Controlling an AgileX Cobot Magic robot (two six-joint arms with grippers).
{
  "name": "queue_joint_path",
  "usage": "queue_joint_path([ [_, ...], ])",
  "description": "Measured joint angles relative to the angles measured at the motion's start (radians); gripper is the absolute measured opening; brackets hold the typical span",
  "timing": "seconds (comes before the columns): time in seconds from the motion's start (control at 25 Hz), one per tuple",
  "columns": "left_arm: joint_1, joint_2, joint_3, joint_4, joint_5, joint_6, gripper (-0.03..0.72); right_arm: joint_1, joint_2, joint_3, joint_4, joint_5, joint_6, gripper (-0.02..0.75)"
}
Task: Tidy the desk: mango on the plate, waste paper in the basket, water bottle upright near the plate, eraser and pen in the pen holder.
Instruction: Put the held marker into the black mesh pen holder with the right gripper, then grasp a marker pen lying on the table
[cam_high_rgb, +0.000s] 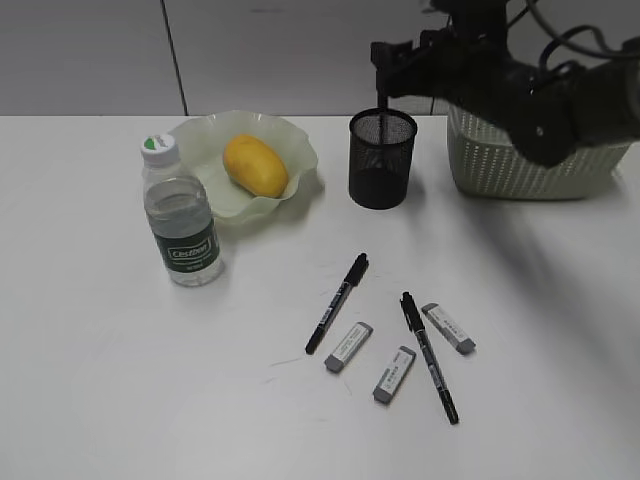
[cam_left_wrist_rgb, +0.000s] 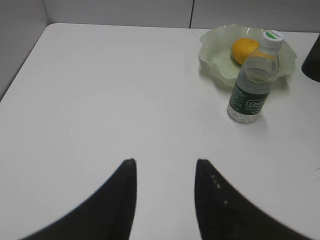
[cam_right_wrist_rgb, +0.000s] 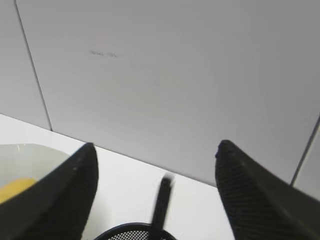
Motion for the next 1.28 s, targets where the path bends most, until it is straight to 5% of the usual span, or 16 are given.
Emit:
queue_joint_path([
  [0.12, 0.000, 0.000, 0.000, 0.000, 0.000, 0.000, 0.285, 0.000, -0.151, 0.000, -0.005, 0.196, 0.002, 0.592],
  [0.44, 0.000, 0.000, 0.000, 0.000, 0.000, 0.000, 0.255, 0.000, -0.725, 0.152, -0.084, 1.029, 0.002, 0.486],
  [0.72, 0.000, 0.000, 0.000, -0.003, 0.000, 0.000, 0.251, 0.000, -1.295, 0.462, 0.062, 1.708, 0.002, 0.477],
  [1.04, 0.000, 0.231, -0.028, -0.107, -0.084, 0.226, 0.241, 0.000, -1.916, 0.664, 0.133, 1.868, -0.044, 0.465],
  [1.28, 0.000, 0.601, -0.148, -0.417, -0.351, 0.553, 0.246, 0.000, -2.098, 0.705, 0.128, 1.782, -0.053, 0.455],
])
